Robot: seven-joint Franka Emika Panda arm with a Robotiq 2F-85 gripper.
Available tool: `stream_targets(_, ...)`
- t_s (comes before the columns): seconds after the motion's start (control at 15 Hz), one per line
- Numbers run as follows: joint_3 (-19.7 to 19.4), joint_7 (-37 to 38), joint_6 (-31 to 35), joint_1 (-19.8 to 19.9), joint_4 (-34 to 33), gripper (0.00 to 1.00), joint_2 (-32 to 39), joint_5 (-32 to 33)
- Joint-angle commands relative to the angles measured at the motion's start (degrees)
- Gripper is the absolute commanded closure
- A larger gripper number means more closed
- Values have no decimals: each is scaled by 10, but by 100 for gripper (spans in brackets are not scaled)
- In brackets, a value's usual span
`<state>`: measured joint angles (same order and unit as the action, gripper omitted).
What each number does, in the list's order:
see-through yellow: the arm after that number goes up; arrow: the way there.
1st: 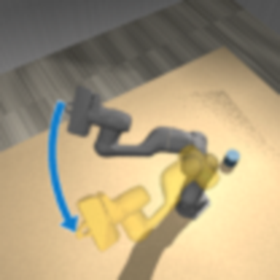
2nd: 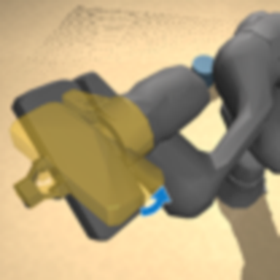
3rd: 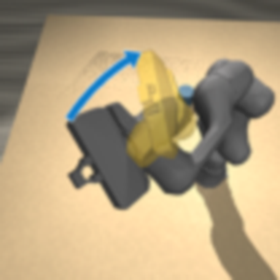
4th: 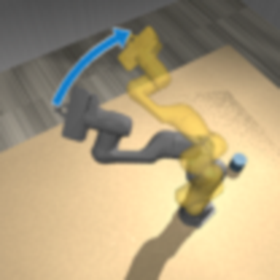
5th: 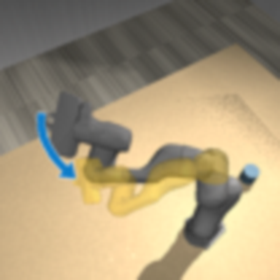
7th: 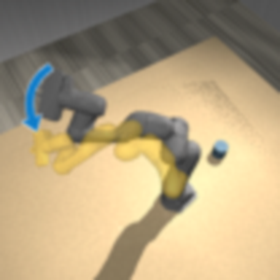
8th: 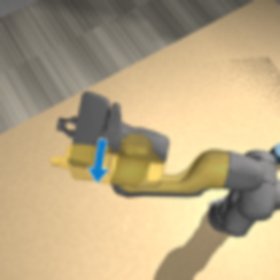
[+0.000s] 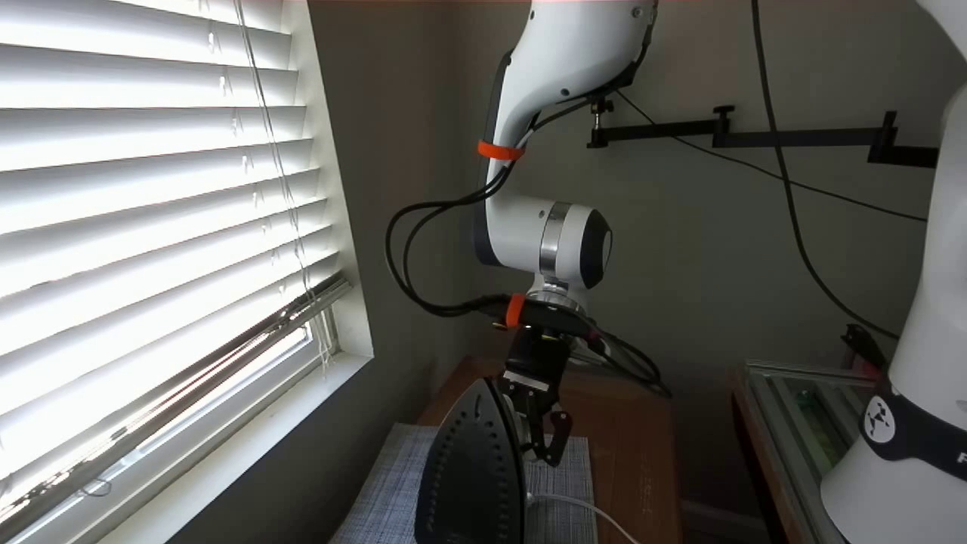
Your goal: Lay the pressing iron down
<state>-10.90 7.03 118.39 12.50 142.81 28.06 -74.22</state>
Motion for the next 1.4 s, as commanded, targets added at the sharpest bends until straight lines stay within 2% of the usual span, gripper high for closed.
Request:
stream_targets(0.0, -3, -11, -18, -2, -10, 98, 4, -15)
stream_targets(0.33, -8, 1, -8, -14, 8, 98, -37, 5)
stream_targets(0.8, -17, 48, 49, -46, 41, 98, -135, 71)
stream_targets(1.33, -9, 204, 119, -65, 63, 98, -230, 204)
